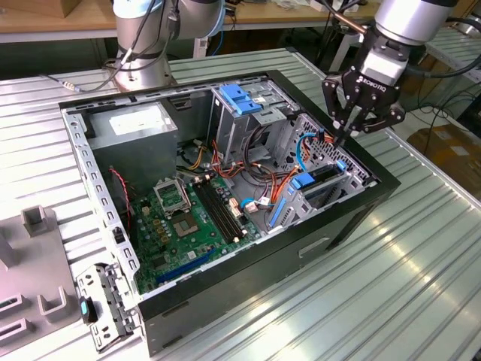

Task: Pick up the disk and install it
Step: 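Insert the first disk wire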

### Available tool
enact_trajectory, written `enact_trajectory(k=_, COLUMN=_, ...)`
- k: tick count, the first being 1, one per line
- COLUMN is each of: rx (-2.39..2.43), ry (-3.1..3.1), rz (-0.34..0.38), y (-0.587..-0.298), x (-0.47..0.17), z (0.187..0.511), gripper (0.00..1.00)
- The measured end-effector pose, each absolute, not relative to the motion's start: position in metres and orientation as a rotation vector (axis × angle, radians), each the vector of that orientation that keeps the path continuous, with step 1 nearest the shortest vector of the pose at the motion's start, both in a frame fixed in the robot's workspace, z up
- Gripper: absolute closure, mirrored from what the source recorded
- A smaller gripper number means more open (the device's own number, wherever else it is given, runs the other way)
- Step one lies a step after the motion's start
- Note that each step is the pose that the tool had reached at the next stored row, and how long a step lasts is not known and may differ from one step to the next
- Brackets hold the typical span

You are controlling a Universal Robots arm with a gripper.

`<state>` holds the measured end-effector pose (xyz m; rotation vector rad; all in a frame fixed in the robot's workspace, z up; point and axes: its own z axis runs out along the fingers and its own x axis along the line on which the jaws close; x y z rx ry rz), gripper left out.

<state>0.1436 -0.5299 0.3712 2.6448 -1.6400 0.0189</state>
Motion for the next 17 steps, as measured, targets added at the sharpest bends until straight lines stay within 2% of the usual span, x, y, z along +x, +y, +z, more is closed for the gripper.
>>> enact_trajectory(k=17, rx=2.498, ry=-1.853, rz=0.016, y=-0.5311, x=0.1387, z=0.369, gripper=0.84)
